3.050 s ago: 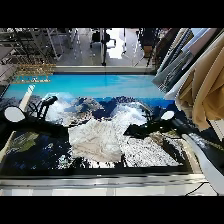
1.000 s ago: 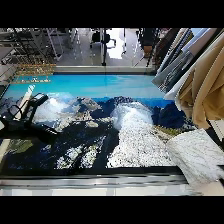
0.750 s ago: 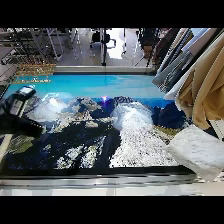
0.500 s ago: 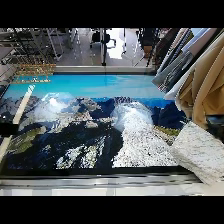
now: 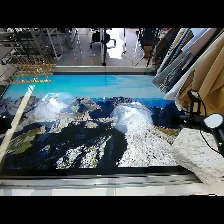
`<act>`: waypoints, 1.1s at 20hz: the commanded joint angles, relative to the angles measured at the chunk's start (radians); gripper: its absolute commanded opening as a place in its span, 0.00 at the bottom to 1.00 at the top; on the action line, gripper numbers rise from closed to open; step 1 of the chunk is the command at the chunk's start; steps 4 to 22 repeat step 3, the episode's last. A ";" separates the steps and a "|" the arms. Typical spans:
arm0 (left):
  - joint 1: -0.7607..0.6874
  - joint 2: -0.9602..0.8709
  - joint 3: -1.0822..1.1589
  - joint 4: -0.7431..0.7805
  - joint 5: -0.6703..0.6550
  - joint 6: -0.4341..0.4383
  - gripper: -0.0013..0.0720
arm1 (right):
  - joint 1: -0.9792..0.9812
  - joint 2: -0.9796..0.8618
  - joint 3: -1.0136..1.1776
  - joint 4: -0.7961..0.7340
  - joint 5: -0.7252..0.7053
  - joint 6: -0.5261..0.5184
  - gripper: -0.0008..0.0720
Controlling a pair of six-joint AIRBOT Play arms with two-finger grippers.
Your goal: Fold the clothes and pants, and hang the long-sleeved shirts on hangers.
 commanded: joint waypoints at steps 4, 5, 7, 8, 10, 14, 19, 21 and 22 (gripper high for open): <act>0.005 0.000 0.001 -0.005 0.007 -0.047 0.39 | 0.084 0.001 0.003 -0.053 -0.294 -0.001 0.16; 0.005 0.000 0.001 -0.005 0.007 -0.047 0.39 | 0.084 0.001 0.003 -0.053 -0.294 -0.001 0.16; 0.005 0.000 0.001 -0.005 0.007 -0.047 0.39 | 0.084 0.001 0.003 -0.053 -0.294 -0.001 0.16; 0.005 0.000 0.001 -0.005 0.007 -0.047 0.39 | 0.084 0.001 0.003 -0.053 -0.294 -0.001 0.16; 0.005 0.000 0.001 -0.005 0.007 -0.047 0.39 | 0.084 0.001 0.003 -0.053 -0.294 -0.001 0.16; 0.005 0.000 0.001 -0.005 0.007 -0.047 0.39 | 0.084 0.001 0.003 -0.053 -0.294 -0.001 0.16; 0.005 0.000 0.001 -0.005 0.007 -0.047 0.39 | 0.084 0.001 0.003 -0.053 -0.294 -0.001 0.16; 0.005 0.000 0.001 -0.005 0.007 -0.047 0.39 | 0.084 0.001 0.003 -0.053 -0.294 -0.001 0.16; 0.005 0.000 0.001 -0.005 0.007 -0.047 0.39 | 0.084 0.001 0.003 -0.053 -0.294 -0.001 0.16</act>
